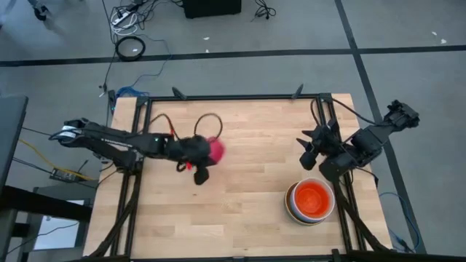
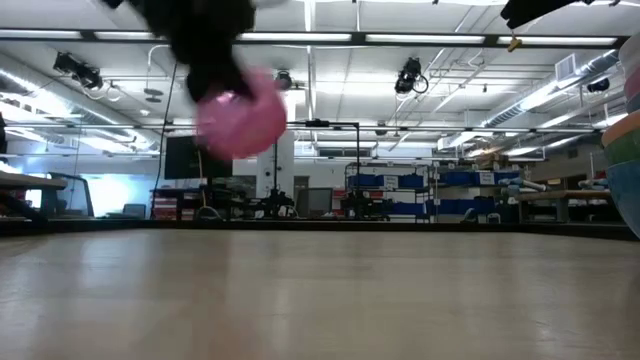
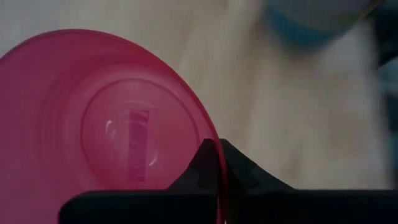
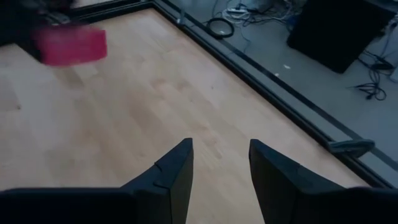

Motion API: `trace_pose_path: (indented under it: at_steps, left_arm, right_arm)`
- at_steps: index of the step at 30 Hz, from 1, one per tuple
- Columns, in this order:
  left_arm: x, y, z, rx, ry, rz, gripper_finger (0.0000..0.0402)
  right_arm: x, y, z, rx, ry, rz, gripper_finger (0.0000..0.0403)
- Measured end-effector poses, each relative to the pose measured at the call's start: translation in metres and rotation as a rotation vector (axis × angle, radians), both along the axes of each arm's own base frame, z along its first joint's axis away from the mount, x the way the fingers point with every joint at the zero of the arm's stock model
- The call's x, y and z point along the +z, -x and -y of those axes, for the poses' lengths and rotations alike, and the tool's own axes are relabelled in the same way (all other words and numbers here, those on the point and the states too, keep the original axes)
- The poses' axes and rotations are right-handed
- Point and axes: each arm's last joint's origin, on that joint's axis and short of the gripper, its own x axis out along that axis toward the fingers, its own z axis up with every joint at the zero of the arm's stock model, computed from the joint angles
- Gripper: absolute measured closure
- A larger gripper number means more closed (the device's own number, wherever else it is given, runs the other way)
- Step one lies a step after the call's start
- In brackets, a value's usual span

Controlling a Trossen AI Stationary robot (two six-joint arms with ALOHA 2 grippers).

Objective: Nest bowls inside each other
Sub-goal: Stack the red bowl into the orange bowl

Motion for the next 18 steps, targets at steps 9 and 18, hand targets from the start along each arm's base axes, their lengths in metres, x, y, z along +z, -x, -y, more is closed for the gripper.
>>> trace_pose_path:
  at_steps: [9, 18]
  left_arm:
    - [0.085, -0.069, 0.009, -0.244, -0.187, 0.36, 0.0399]
    - [0.068, -0.161, 0.018, -0.494, -0.168, 0.292, 0.0399]
  right_arm:
    - [-0.001, -0.003, 0.008, -0.04, 0.0, -0.029, 0.0268]
    - [-0.001, 0.005, 0.026, -0.216, 0.088, -0.011, 0.0269]
